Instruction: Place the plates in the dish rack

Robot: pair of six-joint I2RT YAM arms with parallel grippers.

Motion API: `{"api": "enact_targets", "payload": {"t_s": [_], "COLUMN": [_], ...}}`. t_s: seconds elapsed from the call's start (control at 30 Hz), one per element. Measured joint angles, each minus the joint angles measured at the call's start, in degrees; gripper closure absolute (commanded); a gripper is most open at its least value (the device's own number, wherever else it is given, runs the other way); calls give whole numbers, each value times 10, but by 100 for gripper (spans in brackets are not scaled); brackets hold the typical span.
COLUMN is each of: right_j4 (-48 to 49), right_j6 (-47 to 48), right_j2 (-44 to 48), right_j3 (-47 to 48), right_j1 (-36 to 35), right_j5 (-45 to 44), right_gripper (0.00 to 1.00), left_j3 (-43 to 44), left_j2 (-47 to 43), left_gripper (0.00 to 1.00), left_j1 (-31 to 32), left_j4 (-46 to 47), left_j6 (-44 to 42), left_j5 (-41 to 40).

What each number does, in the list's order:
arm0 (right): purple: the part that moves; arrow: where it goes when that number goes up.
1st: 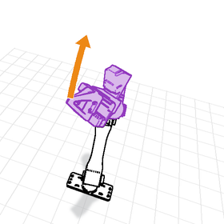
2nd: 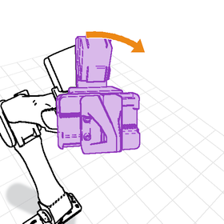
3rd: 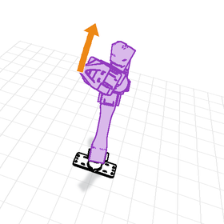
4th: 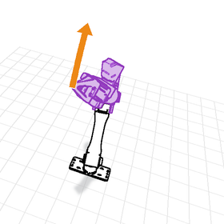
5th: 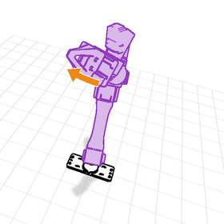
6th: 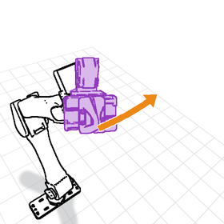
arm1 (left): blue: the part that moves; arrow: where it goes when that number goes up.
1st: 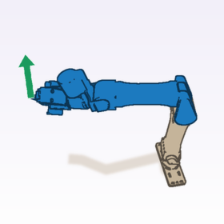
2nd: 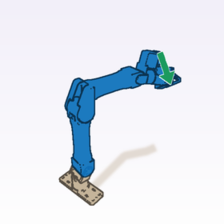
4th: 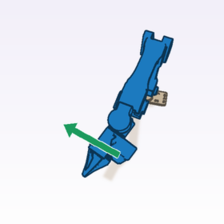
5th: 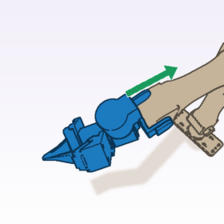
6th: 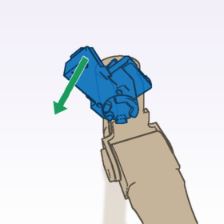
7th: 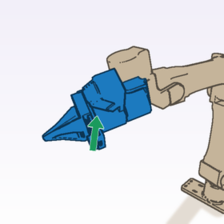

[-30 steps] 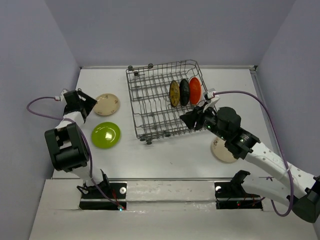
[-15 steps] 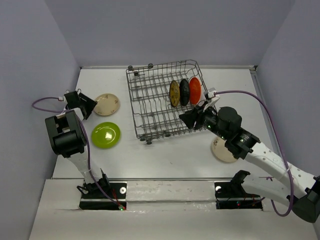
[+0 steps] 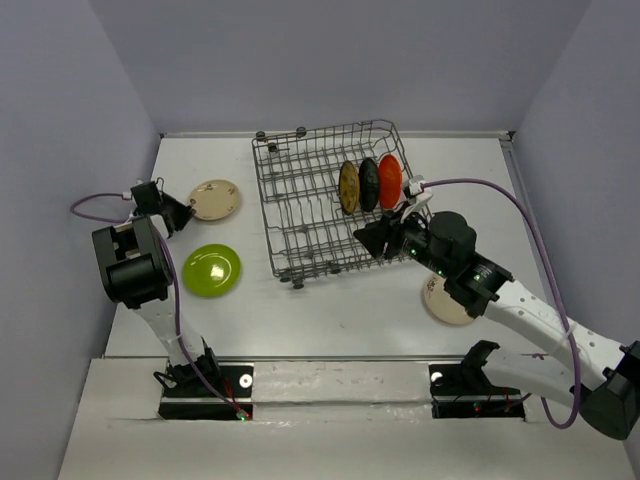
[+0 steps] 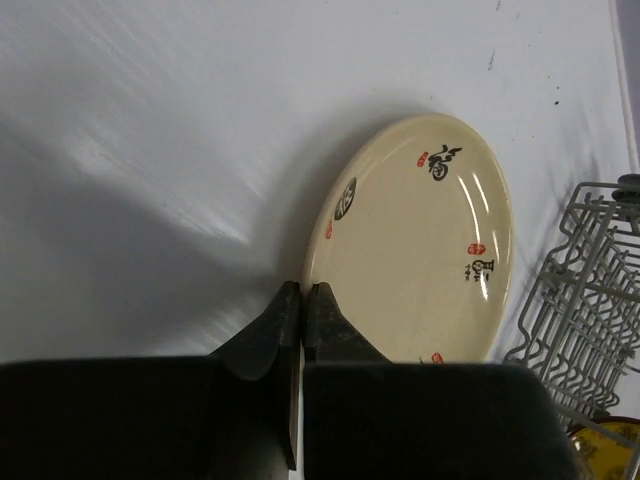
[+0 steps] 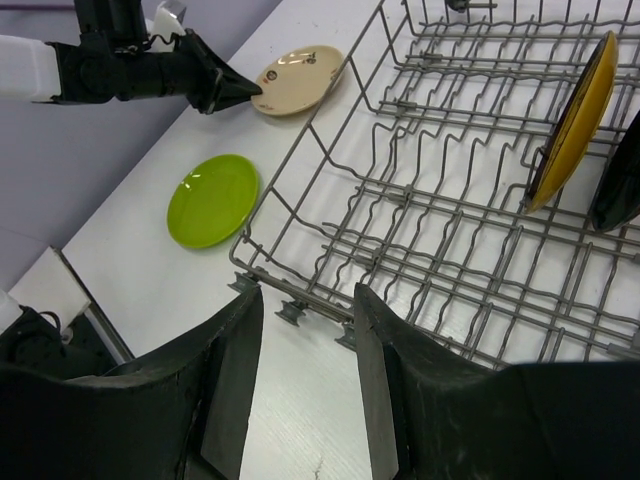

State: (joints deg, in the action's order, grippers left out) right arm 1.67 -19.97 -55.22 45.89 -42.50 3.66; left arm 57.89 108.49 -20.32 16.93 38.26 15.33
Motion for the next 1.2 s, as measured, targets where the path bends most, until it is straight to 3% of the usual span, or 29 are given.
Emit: {"api": "enact_targets", "payload": {"t_s": [0.13, 0.27, 0.4, 0.53, 0.8, 1.0, 1.13, 1.17, 1.2], "right_j4": [2, 2, 1, 2, -4, -14, -17, -16, -16], "right_j6": [-4, -11, -19, -22, -12, -10, -13, -14, -18], "right_j2": [-14, -44, -81, -120, -221, -254, -260, -262, -265], "right_j3": [0, 4, 28, 70, 193, 242, 252, 254, 257], "right_j1": [0, 0, 0, 0, 0, 9, 10, 11, 11], "right_j5": [10, 33, 59, 82, 116, 119, 128, 134, 140], "right_gripper": [49, 36, 24, 15, 14, 13, 22, 35, 66], "left_j3": [-2, -21, -68, -89, -111, -148, -160, -163, -167], "left_j2": [-20, -93, -237, -376, -516, -591, -620, -623, -626], "left_gripper": [94, 94, 94, 94, 94, 94, 94, 94, 93], "left_j1": [1, 0, 5, 56, 200, 241, 254, 259, 264], "left_j4": [-6, -25, -11, 8, 4, -34, -40, -40, -40], "left_j6": [0, 3, 19, 23, -15, -57, -79, -85, -91], "left_j5": [-5, -26, -40, -44, 47, 111, 147, 153, 160]}}
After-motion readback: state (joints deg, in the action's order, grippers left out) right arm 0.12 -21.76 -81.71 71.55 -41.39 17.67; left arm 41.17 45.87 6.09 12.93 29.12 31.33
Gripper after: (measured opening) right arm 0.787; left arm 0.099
